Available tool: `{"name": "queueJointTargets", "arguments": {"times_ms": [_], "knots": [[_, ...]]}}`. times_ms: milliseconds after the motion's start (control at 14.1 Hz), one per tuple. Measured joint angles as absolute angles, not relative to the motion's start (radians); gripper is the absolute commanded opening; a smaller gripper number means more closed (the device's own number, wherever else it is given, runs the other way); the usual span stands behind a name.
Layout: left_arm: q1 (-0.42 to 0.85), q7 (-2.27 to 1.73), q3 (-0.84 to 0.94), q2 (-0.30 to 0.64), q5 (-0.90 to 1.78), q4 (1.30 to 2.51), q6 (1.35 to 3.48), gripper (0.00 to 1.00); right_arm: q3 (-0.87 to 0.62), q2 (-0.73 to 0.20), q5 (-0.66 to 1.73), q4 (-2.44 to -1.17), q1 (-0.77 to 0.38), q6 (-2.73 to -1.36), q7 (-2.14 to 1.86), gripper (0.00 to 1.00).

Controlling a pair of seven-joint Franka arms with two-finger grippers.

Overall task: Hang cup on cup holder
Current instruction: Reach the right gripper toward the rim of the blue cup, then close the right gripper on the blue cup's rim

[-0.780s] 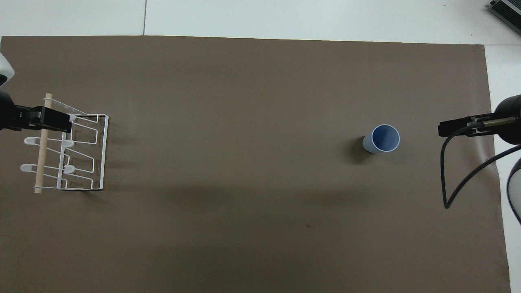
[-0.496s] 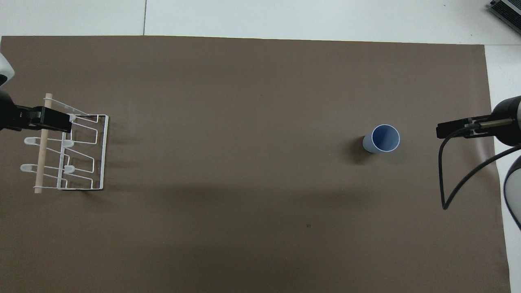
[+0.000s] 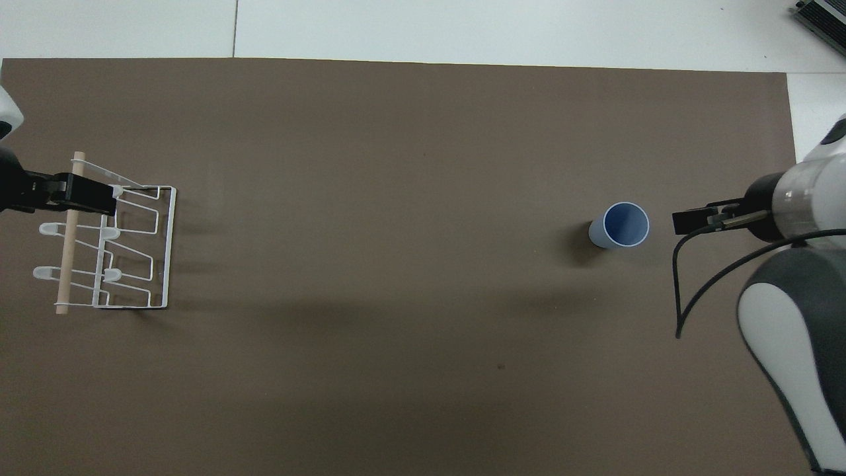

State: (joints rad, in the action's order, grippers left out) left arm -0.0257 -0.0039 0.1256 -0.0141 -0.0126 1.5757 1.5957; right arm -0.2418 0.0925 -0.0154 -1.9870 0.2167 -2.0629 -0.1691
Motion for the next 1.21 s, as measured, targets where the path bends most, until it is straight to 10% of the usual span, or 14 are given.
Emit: {"name": "queueJointTargets", "arguments": {"times_ms": [1205], "knots": [[-0.026,-0.004,0.126,-0.014,-0.013,1.576,1.596,1.00,-0.230,-0.125,-0.015,-2.100,0.235,-2.359,-0.164,1.00]]}}
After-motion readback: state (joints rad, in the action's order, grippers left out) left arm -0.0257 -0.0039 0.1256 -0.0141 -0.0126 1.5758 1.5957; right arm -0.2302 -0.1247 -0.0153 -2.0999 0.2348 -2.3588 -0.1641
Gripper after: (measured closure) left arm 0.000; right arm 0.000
